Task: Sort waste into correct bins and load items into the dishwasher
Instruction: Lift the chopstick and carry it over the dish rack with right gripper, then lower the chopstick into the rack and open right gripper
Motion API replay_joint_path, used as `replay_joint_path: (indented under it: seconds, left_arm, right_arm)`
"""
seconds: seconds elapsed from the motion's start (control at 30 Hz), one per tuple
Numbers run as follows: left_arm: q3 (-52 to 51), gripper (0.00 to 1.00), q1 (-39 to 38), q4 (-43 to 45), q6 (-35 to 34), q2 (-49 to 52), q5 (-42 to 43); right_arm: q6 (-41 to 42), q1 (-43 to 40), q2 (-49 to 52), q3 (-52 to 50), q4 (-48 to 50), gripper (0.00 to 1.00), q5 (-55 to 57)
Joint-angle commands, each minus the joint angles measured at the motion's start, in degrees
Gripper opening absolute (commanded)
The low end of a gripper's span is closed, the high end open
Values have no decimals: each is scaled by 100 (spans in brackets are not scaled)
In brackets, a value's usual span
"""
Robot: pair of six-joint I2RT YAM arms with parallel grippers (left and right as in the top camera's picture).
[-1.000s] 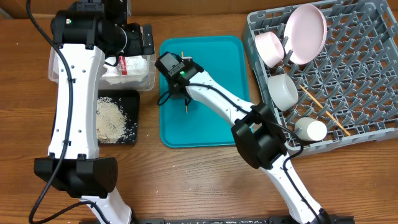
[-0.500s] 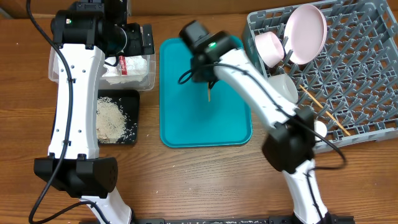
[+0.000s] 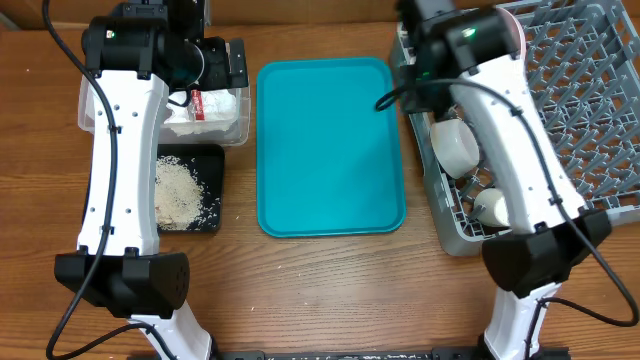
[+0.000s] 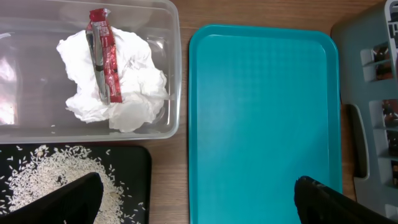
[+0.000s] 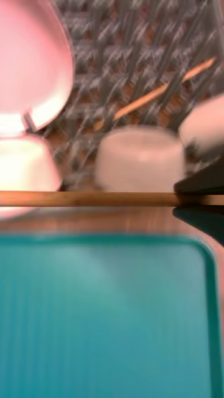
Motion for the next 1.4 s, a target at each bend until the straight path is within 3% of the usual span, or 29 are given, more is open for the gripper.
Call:
replay_joint_path:
  seconds: [0.0,0.33,0.47,0.6,0.63,0.67,0.7,0.73,0.77,1.03,1.37]
  left_arm:
    - [59,100,-7,7,52,-22,-39]
    - [59,100,-7,7,52,-22,-39]
    - [59,100,-7,9,52,-22,-37]
    - [59,100,-7,7,52,-22,-39]
    - [59,100,-7,7,52,-22,-37]
    - [59,100,-7,7,52,-22,-39]
    - [59,100,-7,7,52,-22,-37]
    - [59,100,-7,7,52,-22,-37]
    - [59,100,-7,7,52,-22,-39]
    - [59,100,-7,7,52,-22,-39]
    - [59,100,-7,7,52,-22,-37]
  right_arm:
    - [-490,-417,-140,96,-260,4,229]
    - [-1412,-1296,-140,-195,-313,4,-175]
    - [-1930,-1519,-140,-671,-315,4,-157]
    - [-1941,-1878,-140,-1451,-310,4,-157]
    - [-1939,-1947,-140,-1598,-308,11,-157]
    - [-1937,-2004,-140,-1676,-308,46,-160]
    - [-1910,-2052,-140,-1722,-304,68,-160]
    - [-1893,-2109,-140,-1746,-304,88,-162]
    - [-1893,-2146,-140,-1746,-304,100,-164]
    - [-1895,-2247,-155,-1397,-243,100,-280]
    - [-1895,-2245,-420,839,-306,100,-1762]
